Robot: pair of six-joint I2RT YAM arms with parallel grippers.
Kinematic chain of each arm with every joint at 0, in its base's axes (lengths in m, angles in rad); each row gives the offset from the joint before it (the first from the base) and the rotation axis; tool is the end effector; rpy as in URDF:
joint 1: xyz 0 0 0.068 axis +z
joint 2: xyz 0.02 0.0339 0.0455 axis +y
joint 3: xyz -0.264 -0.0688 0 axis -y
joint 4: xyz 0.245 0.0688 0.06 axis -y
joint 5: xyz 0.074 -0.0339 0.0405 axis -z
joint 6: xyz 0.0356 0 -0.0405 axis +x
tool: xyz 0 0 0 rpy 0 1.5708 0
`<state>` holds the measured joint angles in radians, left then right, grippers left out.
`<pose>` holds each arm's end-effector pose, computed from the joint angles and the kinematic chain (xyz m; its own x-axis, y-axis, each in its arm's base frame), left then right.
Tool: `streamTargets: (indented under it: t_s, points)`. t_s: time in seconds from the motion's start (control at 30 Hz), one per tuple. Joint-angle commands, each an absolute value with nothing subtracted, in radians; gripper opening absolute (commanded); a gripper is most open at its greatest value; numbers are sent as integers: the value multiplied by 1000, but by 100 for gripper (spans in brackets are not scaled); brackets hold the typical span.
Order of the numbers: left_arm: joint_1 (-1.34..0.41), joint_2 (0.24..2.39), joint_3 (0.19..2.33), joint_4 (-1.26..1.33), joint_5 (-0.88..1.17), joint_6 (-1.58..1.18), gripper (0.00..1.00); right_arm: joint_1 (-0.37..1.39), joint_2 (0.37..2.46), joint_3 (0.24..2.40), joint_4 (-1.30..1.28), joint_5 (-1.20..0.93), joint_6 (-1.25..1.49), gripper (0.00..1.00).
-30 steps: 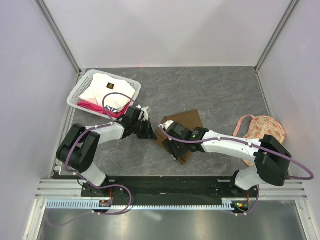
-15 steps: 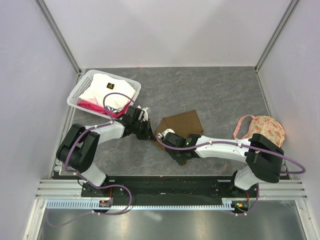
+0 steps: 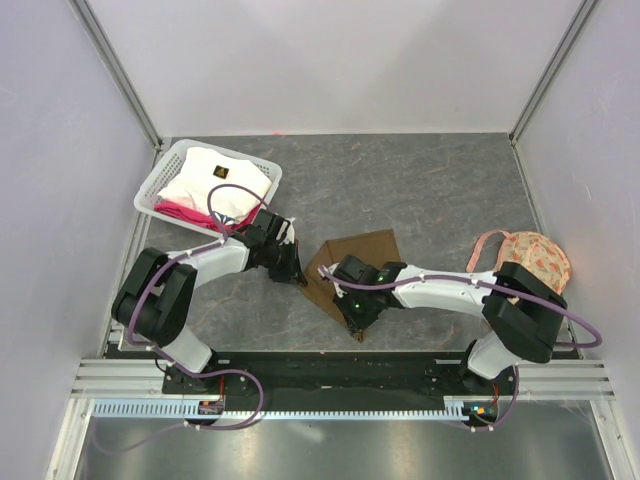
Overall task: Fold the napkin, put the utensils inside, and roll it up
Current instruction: Roll the napkin with the utensil
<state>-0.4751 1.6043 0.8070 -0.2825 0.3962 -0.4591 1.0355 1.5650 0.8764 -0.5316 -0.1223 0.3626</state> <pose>0.2545 -0.1464 0.1498 -0.9617 0.0350 -0.2719 0.1758 0.8396 -0.5140 0.1408 0.2459 0.1655 -0.7583 -0.5885 -0.2805 -0.6482 0.7262 0.2290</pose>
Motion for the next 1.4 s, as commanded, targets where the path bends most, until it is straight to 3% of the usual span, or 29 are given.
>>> streamTargets:
  t_s: [0.0, 0.2, 0.37, 0.47, 0.6, 0.7, 0.8, 1.37]
  points:
    - [-465, 1594, 827, -374, 308, -396, 2, 948, 1540, 835, -477, -400, 342, 13]
    - [-463, 1614, 847, -402, 278, -382, 2, 812, 1583, 750, -376, -652, 342, 13]
    - [-463, 1635, 854, -416, 261, -373, 2, 736, 1615, 699, -345, -661, 354, 14]
    - [-463, 1638, 856, -416, 278, -370, 2, 733, 1566, 721, -351, -657, 362, 22]
    - [-463, 1643, 859, -417, 293, -368, 2, 732, 1464, 807, -429, -580, 354, 45]
    - [-463, 1649, 862, -416, 304, -367, 2, 733, 1385, 888, -523, -502, 330, 57]
    - [-463, 1649, 864, -417, 307, -367, 2, 736, 1319, 933, -575, -454, 302, 61]
    - [-463, 1661, 867, -416, 307, -360, 2, 888, 1512, 914, -528, -552, 313, 59]
